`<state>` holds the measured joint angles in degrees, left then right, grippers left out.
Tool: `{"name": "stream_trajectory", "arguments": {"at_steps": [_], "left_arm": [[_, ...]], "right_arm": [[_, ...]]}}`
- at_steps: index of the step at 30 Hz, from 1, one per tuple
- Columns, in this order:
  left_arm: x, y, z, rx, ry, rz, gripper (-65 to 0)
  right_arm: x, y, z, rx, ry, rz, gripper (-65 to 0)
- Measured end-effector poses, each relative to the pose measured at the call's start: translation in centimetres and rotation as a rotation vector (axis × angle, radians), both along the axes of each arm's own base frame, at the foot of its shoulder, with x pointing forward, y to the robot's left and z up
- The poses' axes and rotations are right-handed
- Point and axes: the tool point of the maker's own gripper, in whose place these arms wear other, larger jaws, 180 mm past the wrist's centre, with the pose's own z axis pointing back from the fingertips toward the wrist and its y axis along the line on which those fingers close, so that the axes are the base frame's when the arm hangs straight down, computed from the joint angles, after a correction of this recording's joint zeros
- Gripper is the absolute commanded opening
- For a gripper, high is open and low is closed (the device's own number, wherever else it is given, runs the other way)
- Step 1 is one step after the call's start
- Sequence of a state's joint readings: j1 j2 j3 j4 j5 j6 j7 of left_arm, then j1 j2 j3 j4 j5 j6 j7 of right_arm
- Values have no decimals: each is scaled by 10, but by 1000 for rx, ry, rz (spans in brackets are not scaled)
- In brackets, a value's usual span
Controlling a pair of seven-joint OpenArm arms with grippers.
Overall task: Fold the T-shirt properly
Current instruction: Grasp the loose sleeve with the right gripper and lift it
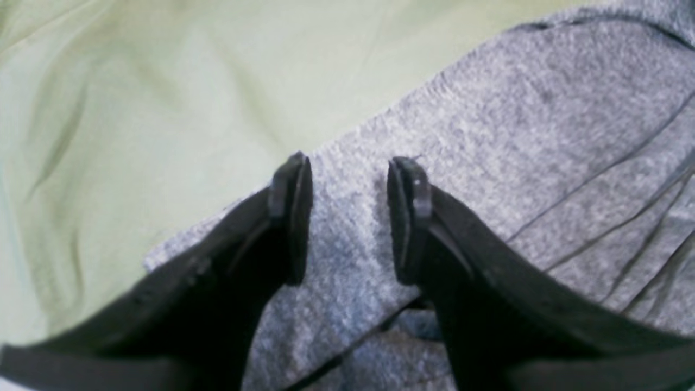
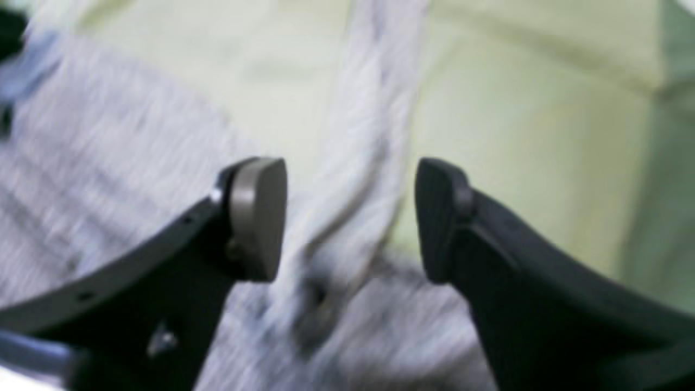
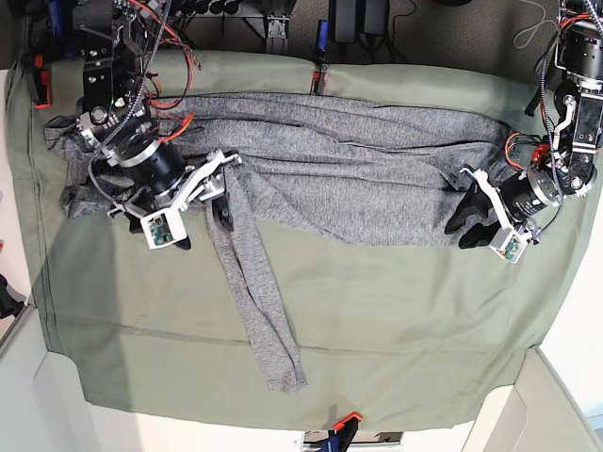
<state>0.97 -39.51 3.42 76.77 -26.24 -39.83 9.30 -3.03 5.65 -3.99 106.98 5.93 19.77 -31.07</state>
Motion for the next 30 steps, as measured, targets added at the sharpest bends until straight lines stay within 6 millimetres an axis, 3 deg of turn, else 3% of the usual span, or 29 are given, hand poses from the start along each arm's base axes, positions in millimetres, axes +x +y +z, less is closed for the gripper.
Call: {"name": "stream_trajectory", "arguments": {"at_steps": [3,5,8,13,17,22,25,30], "left_arm": [[-1,1,-3,12,18,2,-389],[-4,3,-7,24,35,2,-389],[-4,2,-6,17,37,3,-389],[-3,1,-5,-2,36,8,-389],[-4,1,-6,3,43,9,-389],[-7,3,-11,20,74,12,-389],[-7,3,-11,17,73,12,-389],[-6,0,-10,-2,71,16,-389]], "right_arm": [[23,-5,14,12,-40,-42,-277],[37,-11,11,13,-33,-94,-277],[60,-10,-12,10,25,-131,-277],[96,14,-49,44,150,-128,-277],[118,19,-69,-19,217,-144,-277],[117,19,-99,-36,311,-154,-277],[116,20,-104,-32,321,-154,-286],[116,20,-105,-23,321,-155,-482]]}}
